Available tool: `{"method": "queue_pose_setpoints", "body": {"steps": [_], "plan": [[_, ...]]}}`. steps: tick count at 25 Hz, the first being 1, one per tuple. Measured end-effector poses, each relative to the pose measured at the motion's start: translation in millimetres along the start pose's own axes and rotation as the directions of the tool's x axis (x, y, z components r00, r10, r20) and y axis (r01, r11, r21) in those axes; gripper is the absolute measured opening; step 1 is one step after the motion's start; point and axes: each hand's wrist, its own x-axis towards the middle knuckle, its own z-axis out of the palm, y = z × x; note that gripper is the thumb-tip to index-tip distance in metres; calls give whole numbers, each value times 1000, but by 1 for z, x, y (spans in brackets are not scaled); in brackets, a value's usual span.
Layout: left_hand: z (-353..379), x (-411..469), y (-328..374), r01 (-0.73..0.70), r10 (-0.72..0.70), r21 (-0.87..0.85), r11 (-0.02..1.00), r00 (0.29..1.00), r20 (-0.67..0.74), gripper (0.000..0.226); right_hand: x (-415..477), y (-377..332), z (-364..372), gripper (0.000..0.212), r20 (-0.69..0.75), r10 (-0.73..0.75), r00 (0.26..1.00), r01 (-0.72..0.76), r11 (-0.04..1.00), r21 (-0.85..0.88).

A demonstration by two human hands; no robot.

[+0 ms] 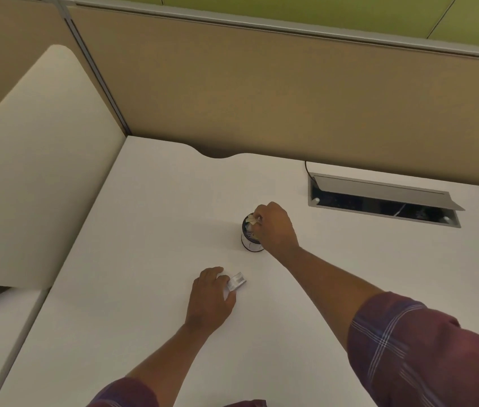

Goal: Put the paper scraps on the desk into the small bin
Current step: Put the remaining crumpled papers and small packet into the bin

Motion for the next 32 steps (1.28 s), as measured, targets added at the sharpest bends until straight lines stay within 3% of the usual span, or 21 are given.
{"method": "queue_pose_setpoints", "body": {"steps": [5, 9, 15, 17, 20, 23, 26, 32], "plan": [[1, 4, -5, 15, -16, -22, 1000, 999, -38, 26, 10, -2, 17, 16, 101, 54, 993, -38, 987, -159], [3, 11, -5, 25, -28, -46, 999, 997, -70, 25, 6, 1, 21, 20, 58, 25, 998, -12, 977, -215], [-5, 18, -2, 27, -32, -43, 999, 994, -103, 24, 7, 2, 20, 17, 83, -58, 995, 89, 888, -452], [-12, 24, 1, 27, -34, -58, 998, 993, -115, 23, 8, 7, 20, 14, 95, -68, 993, 102, 904, -414], [-23, 30, 18, -14, 2, -78, 997, 990, -142, 21, 0, 20, 1, 4, 71, -49, 996, 63, 976, -210], [-30, 34, 25, -13, -6, -106, 994, 985, -174, 22, -17, 35, -6, 18, 15, -86, 996, 86, 996, -36], [-33, 41, 23, -9, -22, -149, 989, 979, -204, 19, -32, 47, -2, 18, -125, -132, 983, 148, 982, 121], [-42, 73, 52, -71, 11, -230, 971, 968, -252, 22, -74, 77, -8, 19, -148, -40, 988, 60, 989, 135]]}}
